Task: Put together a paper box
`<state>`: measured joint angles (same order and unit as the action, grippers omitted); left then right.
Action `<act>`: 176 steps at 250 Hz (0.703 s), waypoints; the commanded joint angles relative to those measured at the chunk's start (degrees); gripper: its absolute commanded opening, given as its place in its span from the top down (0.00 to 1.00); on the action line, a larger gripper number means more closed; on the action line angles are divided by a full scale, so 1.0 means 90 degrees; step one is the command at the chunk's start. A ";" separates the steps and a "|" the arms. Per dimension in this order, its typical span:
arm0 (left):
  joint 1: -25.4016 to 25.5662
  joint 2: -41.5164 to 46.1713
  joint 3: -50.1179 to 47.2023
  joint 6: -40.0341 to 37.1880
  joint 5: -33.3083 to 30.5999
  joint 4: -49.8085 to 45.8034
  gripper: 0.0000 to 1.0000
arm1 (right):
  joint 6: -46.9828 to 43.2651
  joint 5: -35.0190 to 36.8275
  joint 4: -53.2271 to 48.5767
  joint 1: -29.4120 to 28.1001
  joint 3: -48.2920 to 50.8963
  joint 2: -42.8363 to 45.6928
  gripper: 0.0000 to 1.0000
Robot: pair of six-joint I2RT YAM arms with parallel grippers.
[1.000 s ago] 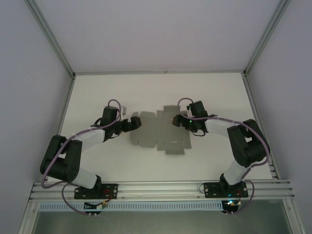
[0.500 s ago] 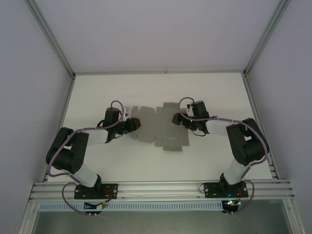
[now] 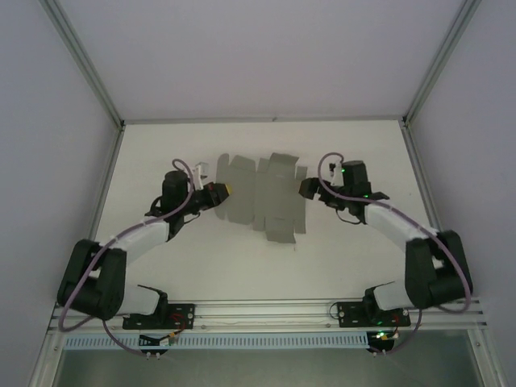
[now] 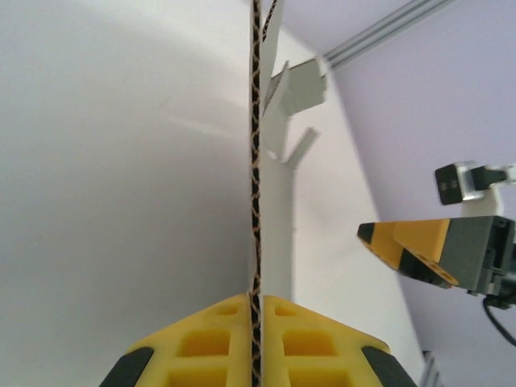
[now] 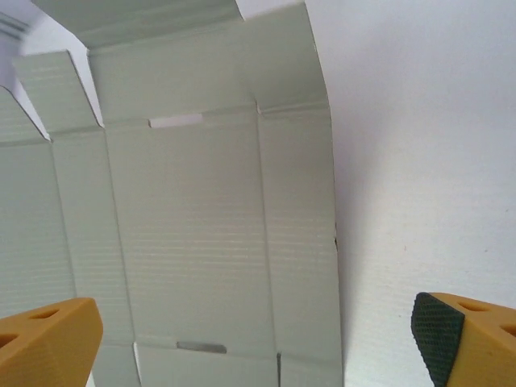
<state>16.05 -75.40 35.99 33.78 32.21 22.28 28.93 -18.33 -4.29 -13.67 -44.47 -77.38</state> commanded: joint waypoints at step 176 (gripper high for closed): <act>-0.0008 0.1978 0.0739 0.1227 0.0726 0.0231 1.00 | 0.0183 -0.3706 0.0332 0.0955 -0.0749 0.1033 0.52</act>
<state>16.05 -59.75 43.20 43.70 37.63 21.41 30.22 -45.58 -4.84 -5.06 -48.80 -67.05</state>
